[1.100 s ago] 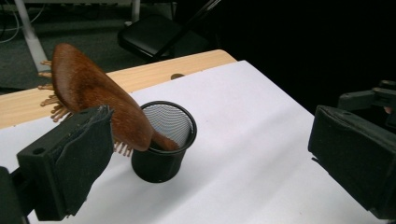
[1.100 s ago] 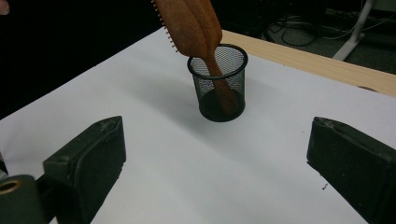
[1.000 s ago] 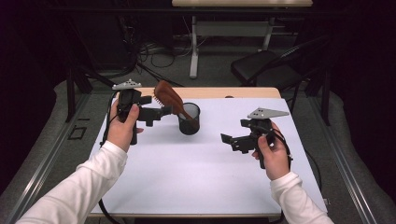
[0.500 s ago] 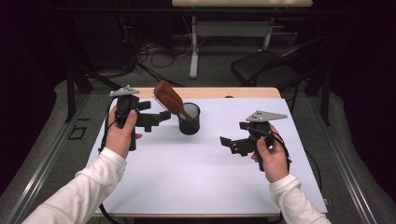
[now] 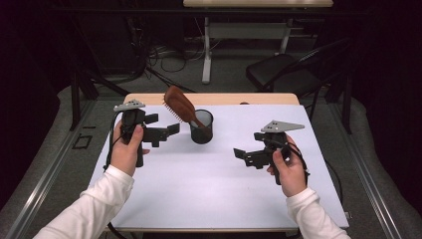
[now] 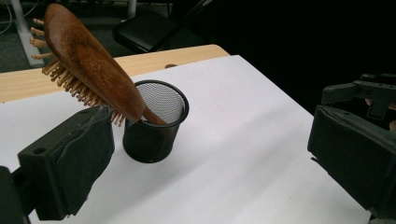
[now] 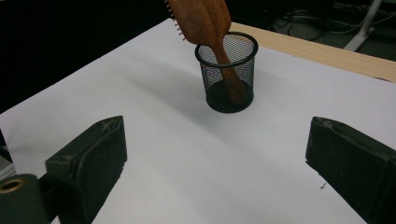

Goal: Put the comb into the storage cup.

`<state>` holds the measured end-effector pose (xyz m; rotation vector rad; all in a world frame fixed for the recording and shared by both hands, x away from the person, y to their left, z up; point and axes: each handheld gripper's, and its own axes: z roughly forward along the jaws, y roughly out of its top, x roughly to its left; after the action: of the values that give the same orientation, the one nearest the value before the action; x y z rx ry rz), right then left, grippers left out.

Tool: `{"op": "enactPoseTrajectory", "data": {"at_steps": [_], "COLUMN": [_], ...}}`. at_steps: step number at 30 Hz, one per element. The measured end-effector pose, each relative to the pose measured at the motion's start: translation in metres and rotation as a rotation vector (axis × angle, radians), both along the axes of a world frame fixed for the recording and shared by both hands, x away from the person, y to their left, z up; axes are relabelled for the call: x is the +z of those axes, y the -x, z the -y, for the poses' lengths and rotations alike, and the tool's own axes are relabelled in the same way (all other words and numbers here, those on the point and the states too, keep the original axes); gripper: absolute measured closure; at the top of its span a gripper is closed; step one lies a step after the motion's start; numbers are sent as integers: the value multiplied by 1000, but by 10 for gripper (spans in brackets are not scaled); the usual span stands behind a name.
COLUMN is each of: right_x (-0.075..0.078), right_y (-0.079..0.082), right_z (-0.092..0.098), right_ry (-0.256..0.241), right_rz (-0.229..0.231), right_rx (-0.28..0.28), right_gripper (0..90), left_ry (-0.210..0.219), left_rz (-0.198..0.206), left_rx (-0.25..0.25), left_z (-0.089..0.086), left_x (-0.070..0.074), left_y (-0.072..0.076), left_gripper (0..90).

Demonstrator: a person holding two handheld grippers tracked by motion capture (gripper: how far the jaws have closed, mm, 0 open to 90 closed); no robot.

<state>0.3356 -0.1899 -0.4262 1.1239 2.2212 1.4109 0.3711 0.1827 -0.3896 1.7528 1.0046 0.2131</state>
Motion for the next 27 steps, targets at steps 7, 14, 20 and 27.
{"op": "enactPoseTrajectory", "data": {"at_steps": [7, 14, 20, 27], "right_x": [-2, -2, -3, -2], "right_y": [1, 1, 1, 1], "right_z": [0, 1, 0, 0], "right_ry": [0, 4, 8, 8], "right_rz": [0, 1, -3, -2], "right_rx": [0, -1, -1, 0], "right_gripper": [56, 58, 67, 67], "left_ry": [0, -12, -11, -11], "left_rz": [-4, -8, -7, -10], "left_rx": [2, 0, 2, 0], "left_z": [-2, -1, 0, 1], "left_x": [-6, -12, -13, -13], "left_y": [4, 4, 4, 5], "left_gripper": [7, 7, 8, 8]}}
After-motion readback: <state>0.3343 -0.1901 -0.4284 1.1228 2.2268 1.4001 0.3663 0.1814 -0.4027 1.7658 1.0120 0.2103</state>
